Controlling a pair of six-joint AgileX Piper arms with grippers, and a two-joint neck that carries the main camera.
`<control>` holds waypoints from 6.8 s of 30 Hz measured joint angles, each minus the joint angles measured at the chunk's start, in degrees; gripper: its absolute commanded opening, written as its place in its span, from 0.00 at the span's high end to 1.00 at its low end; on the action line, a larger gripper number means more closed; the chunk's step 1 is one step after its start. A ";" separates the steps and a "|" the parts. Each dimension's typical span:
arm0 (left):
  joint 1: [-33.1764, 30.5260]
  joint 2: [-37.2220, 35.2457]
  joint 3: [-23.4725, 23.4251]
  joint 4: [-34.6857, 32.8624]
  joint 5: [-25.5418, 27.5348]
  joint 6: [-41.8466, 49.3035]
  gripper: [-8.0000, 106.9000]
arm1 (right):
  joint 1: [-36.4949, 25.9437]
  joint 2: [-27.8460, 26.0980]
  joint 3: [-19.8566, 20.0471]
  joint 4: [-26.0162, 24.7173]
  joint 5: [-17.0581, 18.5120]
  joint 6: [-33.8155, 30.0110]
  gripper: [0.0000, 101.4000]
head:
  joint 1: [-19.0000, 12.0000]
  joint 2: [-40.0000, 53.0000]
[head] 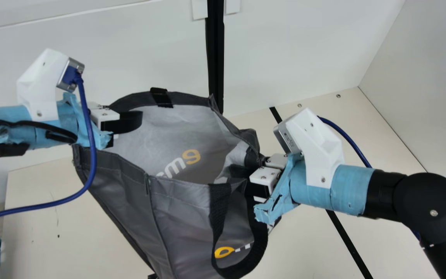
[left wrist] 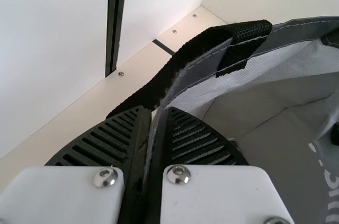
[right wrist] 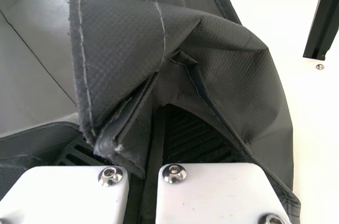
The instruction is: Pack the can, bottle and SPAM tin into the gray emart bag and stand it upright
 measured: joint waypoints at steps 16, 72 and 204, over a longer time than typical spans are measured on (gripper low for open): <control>-0.55 -5.73 4.18 -1.41 -1.61 3.28 0.39 | 0.00 0.00 0.00 0.00 0.17 0.00 1.00 | 0.09 -0.09; 14.04 -34.07 27.75 37.61 -6.17 -7.44 0.15 | 0.00 0.00 0.00 0.00 0.17 0.00 1.00 | 0.00 -0.09; 14.04 -34.07 27.75 37.61 -6.31 -7.44 0.15 | -65.19 44.59 -60.27 -1.12 15.13 -10.33 0.57 | 0.00 -0.09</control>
